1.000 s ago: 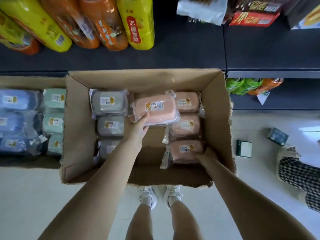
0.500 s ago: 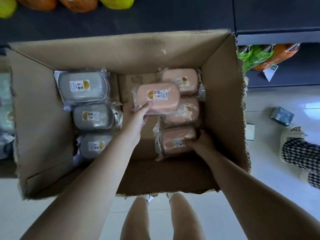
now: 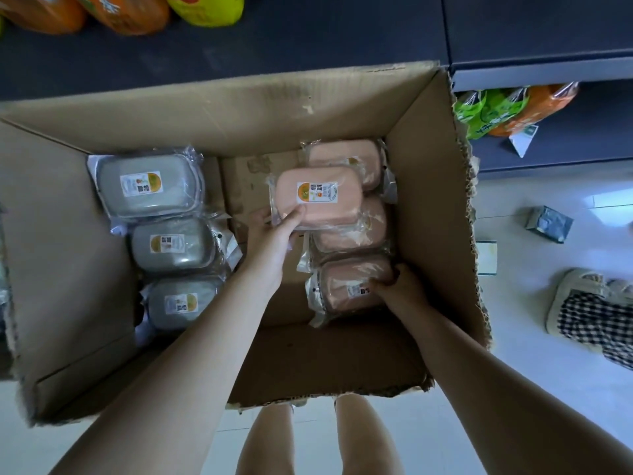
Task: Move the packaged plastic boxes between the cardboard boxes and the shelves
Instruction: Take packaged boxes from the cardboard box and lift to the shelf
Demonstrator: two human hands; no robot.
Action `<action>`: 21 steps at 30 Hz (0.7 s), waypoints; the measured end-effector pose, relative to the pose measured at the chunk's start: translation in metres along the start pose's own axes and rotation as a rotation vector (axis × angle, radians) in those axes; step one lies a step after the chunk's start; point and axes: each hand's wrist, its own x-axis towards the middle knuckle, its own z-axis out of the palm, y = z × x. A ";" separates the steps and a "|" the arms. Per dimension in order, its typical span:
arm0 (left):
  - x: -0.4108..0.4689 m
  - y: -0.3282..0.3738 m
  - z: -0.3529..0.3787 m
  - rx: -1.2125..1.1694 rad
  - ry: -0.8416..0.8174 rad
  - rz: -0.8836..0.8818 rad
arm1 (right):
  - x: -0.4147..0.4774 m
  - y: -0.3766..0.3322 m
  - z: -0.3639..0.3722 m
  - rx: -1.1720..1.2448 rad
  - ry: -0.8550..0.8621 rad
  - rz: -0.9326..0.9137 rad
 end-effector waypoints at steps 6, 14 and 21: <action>0.002 0.009 0.007 0.014 -0.062 0.013 | -0.025 -0.034 -0.020 0.135 0.092 -0.137; 0.012 0.021 0.034 0.137 -0.045 0.056 | -0.015 -0.100 -0.030 0.398 0.204 -0.302; 0.040 0.030 0.053 0.467 -0.073 0.150 | 0.018 -0.124 -0.022 0.304 0.392 -0.262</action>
